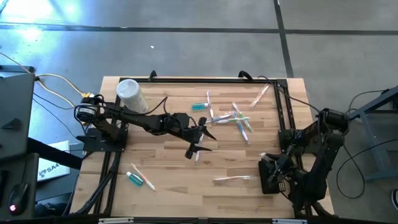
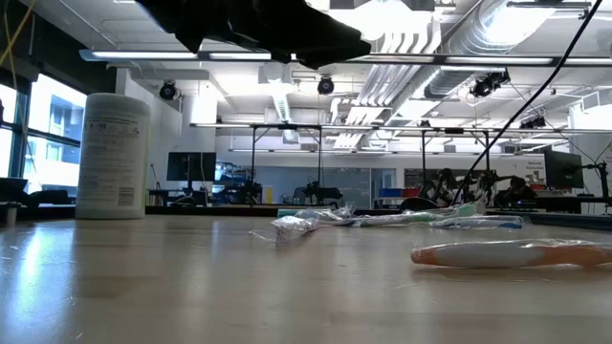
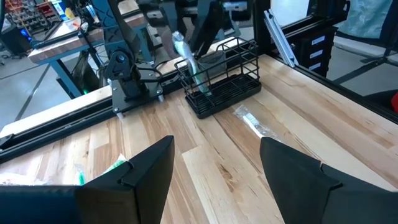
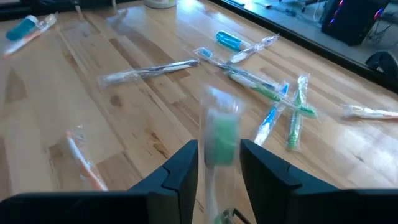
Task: Pick & Place toothbrushing station
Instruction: Adjust the black mesh organizer on the table
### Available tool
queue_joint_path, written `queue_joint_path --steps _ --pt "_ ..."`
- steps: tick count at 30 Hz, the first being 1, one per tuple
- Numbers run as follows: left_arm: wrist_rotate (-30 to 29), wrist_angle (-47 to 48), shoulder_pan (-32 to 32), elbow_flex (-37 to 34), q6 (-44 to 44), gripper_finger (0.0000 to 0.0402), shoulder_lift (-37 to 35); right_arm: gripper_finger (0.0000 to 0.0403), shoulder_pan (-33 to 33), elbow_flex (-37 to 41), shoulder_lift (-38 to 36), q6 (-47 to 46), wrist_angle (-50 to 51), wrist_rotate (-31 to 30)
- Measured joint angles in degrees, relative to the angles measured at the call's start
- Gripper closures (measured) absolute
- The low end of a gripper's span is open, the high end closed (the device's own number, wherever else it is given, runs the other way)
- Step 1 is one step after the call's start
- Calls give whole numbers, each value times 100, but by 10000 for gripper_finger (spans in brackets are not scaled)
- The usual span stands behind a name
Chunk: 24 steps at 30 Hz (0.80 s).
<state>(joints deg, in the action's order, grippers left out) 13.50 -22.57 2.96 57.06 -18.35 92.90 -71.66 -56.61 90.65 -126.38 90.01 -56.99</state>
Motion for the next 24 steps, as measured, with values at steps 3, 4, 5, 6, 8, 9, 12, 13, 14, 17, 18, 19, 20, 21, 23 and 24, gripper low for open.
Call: queue_joint_path --steps 3,4,5,6,8,9,12,13,14,17,18,19,20,21,23,24 --pt "0 3 0 0 1 164 0 292 4 -19 -259 68 -1 -8" --pt "0 9 0 0 1 164 0 292 4 -19 -340 84 1 -27" --pt "0 26 0 0 2 164 0 292 4 -19 -418 127 0 -47" --pt "0 40 0 0 2 164 0 292 4 -19 -481 180 1 -59" --pt "0 52 0 0 4 164 0 292 4 -19 -576 196 1 -58" --pt "0 59 0 0 4 164 0 292 4 -19 -613 200 1 -73" --pt "0 97 1 0 7 164 0 292 4 -19 -703 216 1 -292" --pt "0 112 0 0 7 164 0 292 4 -19 -741 218 -1 -411" --pt "-1 127 0 0 8 164 0 292 4 -19 -785 218 -1 -553" --pt "0 180 0 0 15 164 0 292 -45 -19 -919 224 2 -970" --pt "-2 184 0 0 17 164 0 292 -81 -19 -953 261 -3 -1114" --pt "-2 195 1 0 17 164 0 292 -114 -19 -987 338 -26 -1245" --pt "-2 219 2 0 17 164 0 292 -147 -19 -1017 410 -67 -1374" --pt "-2 260 2 0 17 164 0 292 -182 -19 -1030 500 -126 -1511" --pt "-2 415 2 0 18 164 -14 292 -253 -19 -1036 684 -251 -1779" --pt "-5 544 2 -1 17 164 -49 292 -279 -19 -1036 790 -328 -1911"
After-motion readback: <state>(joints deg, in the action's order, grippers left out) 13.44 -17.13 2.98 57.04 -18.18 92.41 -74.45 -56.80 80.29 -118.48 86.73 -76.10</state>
